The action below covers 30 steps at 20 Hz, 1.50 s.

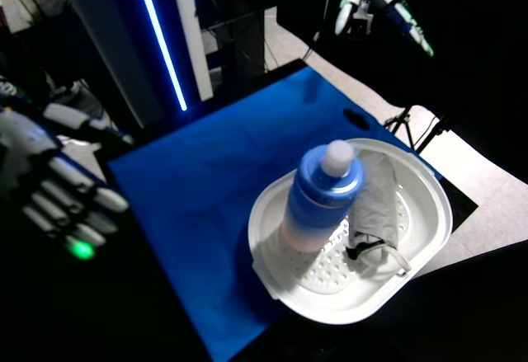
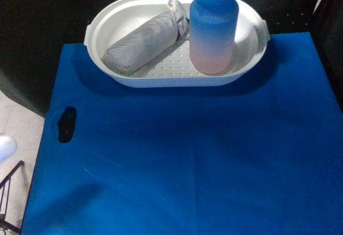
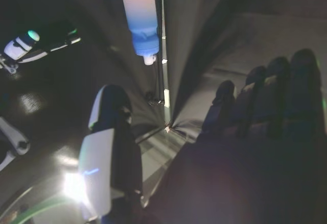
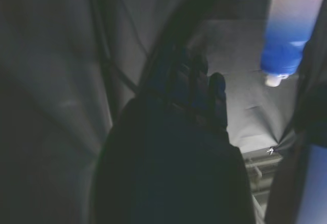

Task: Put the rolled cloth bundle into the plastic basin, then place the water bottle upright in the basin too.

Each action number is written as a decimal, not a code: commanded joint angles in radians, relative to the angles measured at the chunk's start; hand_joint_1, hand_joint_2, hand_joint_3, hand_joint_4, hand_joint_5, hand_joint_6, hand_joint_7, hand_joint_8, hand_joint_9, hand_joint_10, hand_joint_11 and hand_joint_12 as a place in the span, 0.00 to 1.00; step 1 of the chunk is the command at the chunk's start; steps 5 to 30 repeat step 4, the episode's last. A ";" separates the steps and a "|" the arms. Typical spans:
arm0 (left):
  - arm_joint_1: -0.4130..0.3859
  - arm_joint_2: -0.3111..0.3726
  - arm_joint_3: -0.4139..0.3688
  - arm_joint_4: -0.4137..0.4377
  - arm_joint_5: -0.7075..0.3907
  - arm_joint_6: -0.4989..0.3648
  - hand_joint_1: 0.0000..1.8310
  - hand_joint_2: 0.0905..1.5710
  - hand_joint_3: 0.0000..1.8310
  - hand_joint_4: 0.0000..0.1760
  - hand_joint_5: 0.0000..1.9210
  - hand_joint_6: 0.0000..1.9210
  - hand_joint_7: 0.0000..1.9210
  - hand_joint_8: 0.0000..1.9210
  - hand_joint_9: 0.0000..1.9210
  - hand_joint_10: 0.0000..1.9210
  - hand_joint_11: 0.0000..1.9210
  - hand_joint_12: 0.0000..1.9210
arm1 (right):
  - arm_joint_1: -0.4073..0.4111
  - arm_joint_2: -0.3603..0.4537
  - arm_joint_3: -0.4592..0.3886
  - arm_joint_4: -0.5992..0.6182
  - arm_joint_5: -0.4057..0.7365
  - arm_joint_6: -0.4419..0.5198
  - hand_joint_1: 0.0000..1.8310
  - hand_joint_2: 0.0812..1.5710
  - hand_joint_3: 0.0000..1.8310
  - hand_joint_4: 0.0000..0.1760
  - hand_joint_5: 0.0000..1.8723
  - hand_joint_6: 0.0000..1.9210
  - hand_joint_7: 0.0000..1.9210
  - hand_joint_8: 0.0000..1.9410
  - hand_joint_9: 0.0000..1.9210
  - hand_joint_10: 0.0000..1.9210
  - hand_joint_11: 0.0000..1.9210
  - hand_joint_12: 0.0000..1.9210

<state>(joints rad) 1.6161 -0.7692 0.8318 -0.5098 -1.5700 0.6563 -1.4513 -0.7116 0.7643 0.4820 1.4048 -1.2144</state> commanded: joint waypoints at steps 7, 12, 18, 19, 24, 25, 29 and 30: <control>0.000 0.004 0.001 -0.034 -0.146 -0.009 0.27 0.59 0.00 1.00 0.02 0.00 0.00 0.00 0.00 0.00 0.00 0.00 | 0.004 0.013 0.002 0.000 0.127 0.004 0.45 0.76 0.00 0.73 0.02 0.00 0.05 0.00 0.00 0.00 0.00 0.00; 0.000 0.004 0.001 -0.034 -0.146 -0.009 0.27 0.59 0.00 1.00 0.02 0.00 0.00 0.00 0.00 0.00 0.00 0.00 | 0.004 0.013 0.002 0.000 0.127 0.004 0.45 0.76 0.00 0.73 0.02 0.00 0.05 0.00 0.00 0.00 0.00 0.00; 0.000 0.004 0.001 -0.034 -0.146 -0.009 0.27 0.59 0.00 1.00 0.02 0.00 0.00 0.00 0.00 0.00 0.00 0.00 | 0.004 0.013 0.002 0.000 0.127 0.004 0.45 0.76 0.00 0.73 0.02 0.00 0.05 0.00 0.00 0.00 0.00 0.00; 0.000 0.004 0.001 -0.034 -0.146 -0.009 0.27 0.59 0.00 1.00 0.02 0.00 0.00 0.00 0.00 0.00 0.00 0.00 | 0.004 0.013 0.002 0.000 0.127 0.004 0.45 0.76 0.00 0.73 0.02 0.00 0.05 0.00 0.00 0.00 0.00 0.00; 0.000 0.004 0.001 -0.034 -0.146 -0.009 0.27 0.59 0.00 1.00 0.02 0.00 0.00 0.00 0.00 0.00 0.00 0.00 | 0.004 0.013 0.002 0.000 0.127 0.004 0.45 0.76 0.00 0.73 0.02 0.00 0.05 0.00 0.00 0.00 0.00 0.00; 0.000 0.004 0.001 -0.034 -0.146 -0.009 0.27 0.59 0.00 1.00 0.02 0.00 0.00 0.00 0.00 0.00 0.00 0.00 | 0.004 0.013 0.002 0.000 0.127 0.004 0.45 0.76 0.00 0.73 0.02 0.00 0.05 0.00 0.00 0.00 0.00 0.00; 0.000 0.004 0.001 -0.034 -0.146 -0.009 0.27 0.59 0.00 1.00 0.02 0.00 0.00 0.00 0.00 0.00 0.00 0.00 | 0.004 0.013 0.002 0.000 0.127 0.004 0.45 0.76 0.00 0.73 0.02 0.00 0.05 0.00 0.00 0.00 0.00 0.00; 0.000 0.004 0.001 -0.034 -0.146 -0.009 0.27 0.59 0.00 1.00 0.02 0.00 0.00 0.00 0.00 0.00 0.00 0.00 | 0.004 0.013 0.002 0.000 0.127 0.004 0.45 0.76 0.00 0.73 0.02 0.00 0.05 0.00 0.00 0.00 0.00 0.00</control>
